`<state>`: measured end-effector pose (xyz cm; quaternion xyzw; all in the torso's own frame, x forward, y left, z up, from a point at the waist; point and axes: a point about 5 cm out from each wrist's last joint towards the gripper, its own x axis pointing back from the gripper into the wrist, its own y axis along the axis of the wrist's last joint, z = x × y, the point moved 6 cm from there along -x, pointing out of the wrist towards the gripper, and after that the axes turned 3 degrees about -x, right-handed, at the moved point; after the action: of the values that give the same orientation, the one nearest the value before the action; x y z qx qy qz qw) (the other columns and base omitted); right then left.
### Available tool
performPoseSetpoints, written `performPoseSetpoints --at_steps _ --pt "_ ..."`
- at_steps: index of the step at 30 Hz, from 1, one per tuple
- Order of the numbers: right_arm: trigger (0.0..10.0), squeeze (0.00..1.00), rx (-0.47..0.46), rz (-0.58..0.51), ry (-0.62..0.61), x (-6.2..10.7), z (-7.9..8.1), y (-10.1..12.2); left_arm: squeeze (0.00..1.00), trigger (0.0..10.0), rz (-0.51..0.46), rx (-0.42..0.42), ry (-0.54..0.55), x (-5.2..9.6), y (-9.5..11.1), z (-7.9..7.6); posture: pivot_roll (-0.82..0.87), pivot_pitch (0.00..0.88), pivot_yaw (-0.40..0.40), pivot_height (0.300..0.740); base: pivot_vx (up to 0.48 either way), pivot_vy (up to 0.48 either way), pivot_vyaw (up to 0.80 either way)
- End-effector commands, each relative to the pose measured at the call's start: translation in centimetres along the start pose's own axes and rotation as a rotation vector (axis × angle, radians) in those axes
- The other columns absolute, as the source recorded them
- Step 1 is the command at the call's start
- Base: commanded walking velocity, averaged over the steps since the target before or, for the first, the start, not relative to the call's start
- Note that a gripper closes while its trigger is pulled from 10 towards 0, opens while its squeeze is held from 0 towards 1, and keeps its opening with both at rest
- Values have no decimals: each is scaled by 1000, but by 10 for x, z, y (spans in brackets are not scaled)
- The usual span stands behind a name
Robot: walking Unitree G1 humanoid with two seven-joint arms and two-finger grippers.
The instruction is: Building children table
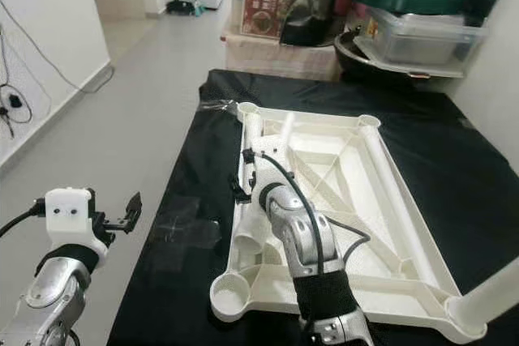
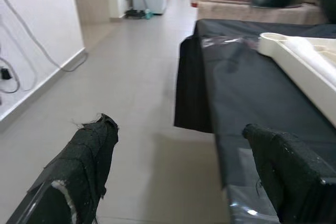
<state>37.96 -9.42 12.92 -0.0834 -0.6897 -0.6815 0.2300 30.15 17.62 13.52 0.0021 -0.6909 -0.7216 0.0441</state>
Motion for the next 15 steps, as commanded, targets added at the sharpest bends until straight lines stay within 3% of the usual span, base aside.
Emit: performPoseSetpoints --at_steps 1,6,15 --pt "10000 0 -29 40 -26 -3 -7 -6 0 10000 7 -5 11 -1 -3 1 133 0 -118 740 0 0 0" --pt "10000 0 -62 35 -107 -5 -28 1 0 10000 11 1 9 0 -5 -3 119 0 -124 740 0 0 0" --pt "10000 0 -76 33 -120 -5 -28 8 0 10000 13 9 2 1 -5 -7 112 0 -128 740 0 0 0"
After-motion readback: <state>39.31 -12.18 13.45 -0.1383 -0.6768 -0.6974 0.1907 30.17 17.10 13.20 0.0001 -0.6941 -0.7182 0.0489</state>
